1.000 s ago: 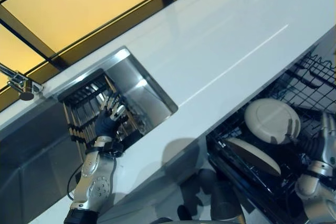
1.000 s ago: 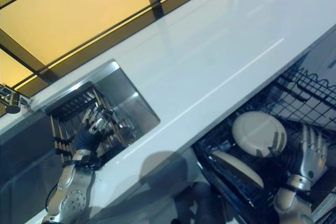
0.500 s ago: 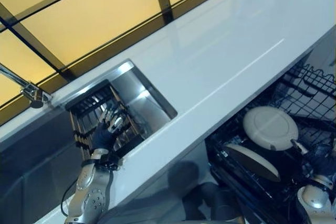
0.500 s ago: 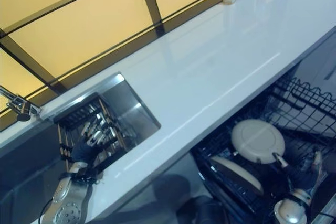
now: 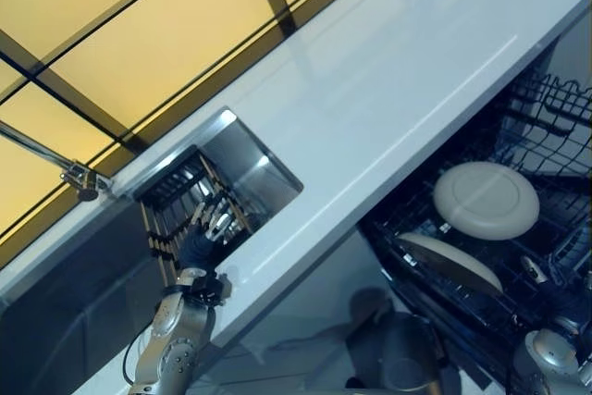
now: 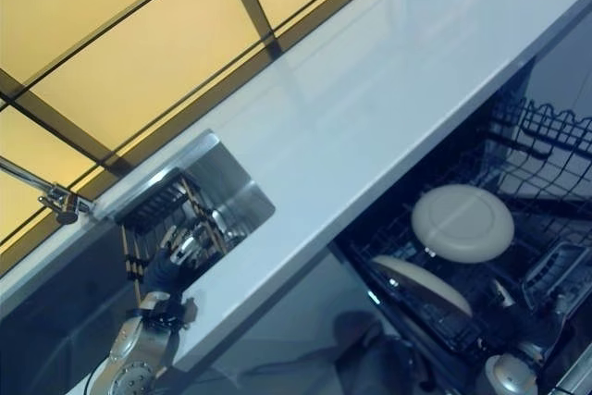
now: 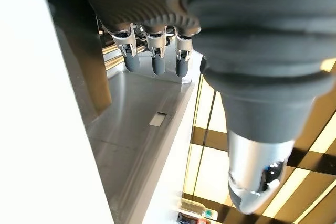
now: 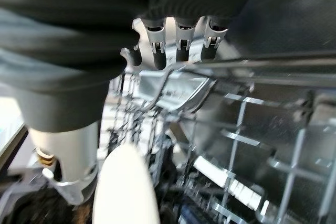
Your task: Pick up plates and place into dishwasher.
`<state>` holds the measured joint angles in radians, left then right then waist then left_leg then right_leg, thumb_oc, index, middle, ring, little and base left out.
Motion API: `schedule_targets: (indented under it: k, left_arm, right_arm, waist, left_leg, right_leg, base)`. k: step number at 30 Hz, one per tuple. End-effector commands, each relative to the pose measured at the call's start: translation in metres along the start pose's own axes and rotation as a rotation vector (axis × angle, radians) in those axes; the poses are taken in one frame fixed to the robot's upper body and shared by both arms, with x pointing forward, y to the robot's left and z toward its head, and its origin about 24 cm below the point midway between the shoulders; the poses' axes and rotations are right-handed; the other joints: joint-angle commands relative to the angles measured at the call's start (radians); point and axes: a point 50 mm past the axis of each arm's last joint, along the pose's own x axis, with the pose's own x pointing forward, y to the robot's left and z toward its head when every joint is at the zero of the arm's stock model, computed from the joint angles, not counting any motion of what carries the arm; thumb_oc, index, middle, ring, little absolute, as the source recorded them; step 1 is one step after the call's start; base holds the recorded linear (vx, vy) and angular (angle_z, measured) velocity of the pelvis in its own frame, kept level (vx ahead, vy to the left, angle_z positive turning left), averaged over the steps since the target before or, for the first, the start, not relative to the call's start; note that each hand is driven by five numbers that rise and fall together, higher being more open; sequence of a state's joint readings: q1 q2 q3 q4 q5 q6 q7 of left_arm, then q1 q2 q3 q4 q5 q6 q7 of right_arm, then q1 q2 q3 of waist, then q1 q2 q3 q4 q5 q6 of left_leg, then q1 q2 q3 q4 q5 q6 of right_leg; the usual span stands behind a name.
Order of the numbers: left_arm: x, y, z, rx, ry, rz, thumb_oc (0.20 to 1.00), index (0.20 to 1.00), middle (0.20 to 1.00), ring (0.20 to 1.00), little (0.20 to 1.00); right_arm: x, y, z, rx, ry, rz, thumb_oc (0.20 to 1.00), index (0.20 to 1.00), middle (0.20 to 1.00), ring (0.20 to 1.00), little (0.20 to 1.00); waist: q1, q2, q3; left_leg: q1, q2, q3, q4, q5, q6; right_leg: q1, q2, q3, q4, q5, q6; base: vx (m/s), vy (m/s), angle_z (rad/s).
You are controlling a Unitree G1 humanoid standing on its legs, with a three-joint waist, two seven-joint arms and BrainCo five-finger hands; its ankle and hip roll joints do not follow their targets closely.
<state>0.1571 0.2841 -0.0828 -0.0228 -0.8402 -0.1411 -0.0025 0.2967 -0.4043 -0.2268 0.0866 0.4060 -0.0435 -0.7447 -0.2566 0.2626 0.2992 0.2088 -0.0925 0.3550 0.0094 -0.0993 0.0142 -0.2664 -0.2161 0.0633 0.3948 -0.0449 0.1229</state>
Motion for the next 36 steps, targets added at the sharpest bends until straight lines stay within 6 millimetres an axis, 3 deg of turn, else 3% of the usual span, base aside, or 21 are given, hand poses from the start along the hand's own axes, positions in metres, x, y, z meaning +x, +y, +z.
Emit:
schedule_targets:
  k: [1, 5, 10, 15, 20, 25, 32, 36]
  left_arm:
    - [-0.004, -0.005, -0.002, -0.022, -0.004, -0.012, 1.0, 1.0, 1.0, 1.0, 1.0]
    - [-0.008, -0.007, -0.008, -0.035, 0.02, -0.017, 1.0, 1.0, 1.0, 1.0, 1.0]
    - [-0.012, -0.008, -0.012, -0.047, 0.054, -0.043, 1.0, 1.0, 1.0, 1.0, 1.0]
    - [-0.015, -0.008, -0.014, -0.025, 0.077, -0.06, 1.0, 1.0, 1.0, 1.0, 1.0]
    - [-0.014, -0.007, -0.012, -0.012, 0.069, -0.069, 1.0, 1.0, 1.0, 1.0, 1.0]
    - [-0.017, -0.003, -0.015, -0.021, 0.07, -0.054, 1.0, 1.0, 1.0, 1.0, 1.0]
    - [-0.025, 0.003, -0.02, -0.028, 0.097, -0.007, 1.0, 1.0, 1.0, 1.0, 1.0]
    - [-0.024, 0.006, -0.019, -0.003, 0.106, -0.005, 1.0, 1.0, 1.0, 1.0, 1.0]
  right_arm:
    - [0.002, -0.004, 0.018, 0.082, -0.075, -0.064, 1.0, 1.0, 1.0, 1.0, 1.0]
    - [0.002, -0.001, 0.009, 0.122, 0.014, -0.02, 1.0, 1.0, 1.0, 1.0, 1.0]
    - [-0.001, 0.014, -0.009, 0.24, 0.212, 0.153, 1.0, 1.0, 1.0, 1.0, 1.0]
    - [-0.008, 0.035, -0.007, 0.309, 0.256, 0.366, 1.0, 1.0, 1.0, 1.0, 1.0]
    - [-0.013, 0.055, 0.01, 0.392, 0.171, 0.6, 1.0, 1.0, 1.0, 1.0, 1.0]
    - [-0.02, 0.063, 0.021, 0.352, 0.058, 0.741, 1.0, 1.0, 1.0, 1.0, 1.0]
    - [-0.03, 0.071, 0.04, 0.031, -0.168, 0.861, 1.0, 1.0, 1.0, 1.0, 1.0]
    - [-0.033, 0.088, 0.057, -0.022, -0.26, 0.954, 1.0, 1.0, 1.0, 1.0, 1.0]
  waist:
    - [-0.008, -0.013, 0.005]
    - [-0.007, 0.0, 0.004]
    - [0.007, 0.01, 0.013]
    - [0.033, 0.003, 0.019]
    - [0.052, -0.004, 0.029]
    - [0.064, -0.007, 0.027]
    - [0.095, -0.03, 0.01]
    - [0.132, -0.05, 0.001]
  left_leg:
    - [-0.117, 0.007, -0.023, 0.215, -0.151, 0.077]
    - [-0.124, -0.002, -0.019, 0.222, -0.132, 0.079]
    - [-0.126, -0.008, -0.038, 0.233, -0.127, 0.077]
    - [-0.14, -0.006, -0.054, 0.244, -0.122, 0.073]
    - [-0.173, 0.001, -0.062, 0.257, -0.115, 0.067]
    - [-0.179, 0.0, -0.074, 0.253, -0.106, 0.062]
    - [-0.161, -0.002, -0.116, 0.232, -0.08, 0.058]
    - [-0.167, 0.004, -0.141, 0.225, -0.064, 0.053]
  right_leg:
    - [0.027, -0.041, -0.075, -0.196, 0.122, 0.062]
    - [0.024, -0.048, -0.066, -0.195, 0.139, 0.053]
    - [0.027, -0.056, -0.069, -0.187, 0.138, 0.051]
    - [0.025, -0.06, -0.082, -0.182, 0.14, 0.049]
    - [0.008, -0.06, -0.094, -0.179, 0.133, 0.048]
    - [0.016, -0.06, -0.101, -0.193, 0.135, 0.046]
    - [0.057, -0.052, -0.112, -0.208, 0.135, 0.037]
    - [0.07, -0.05, -0.136, -0.218, 0.136, 0.03]
  base:
    - [0.05, 0.008, -0.03]
    - [0.03, -0.02, -0.06]
    - [0.05, -0.023, -0.03]
    - [0.01, -0.056, 0.03]
    - [-0.04, -0.04, -0.02]
    - [0.02, 0.005, 0.01]
    - [0.09, 0.013, 0.06]
    - [0.02, -0.051, 0.16]
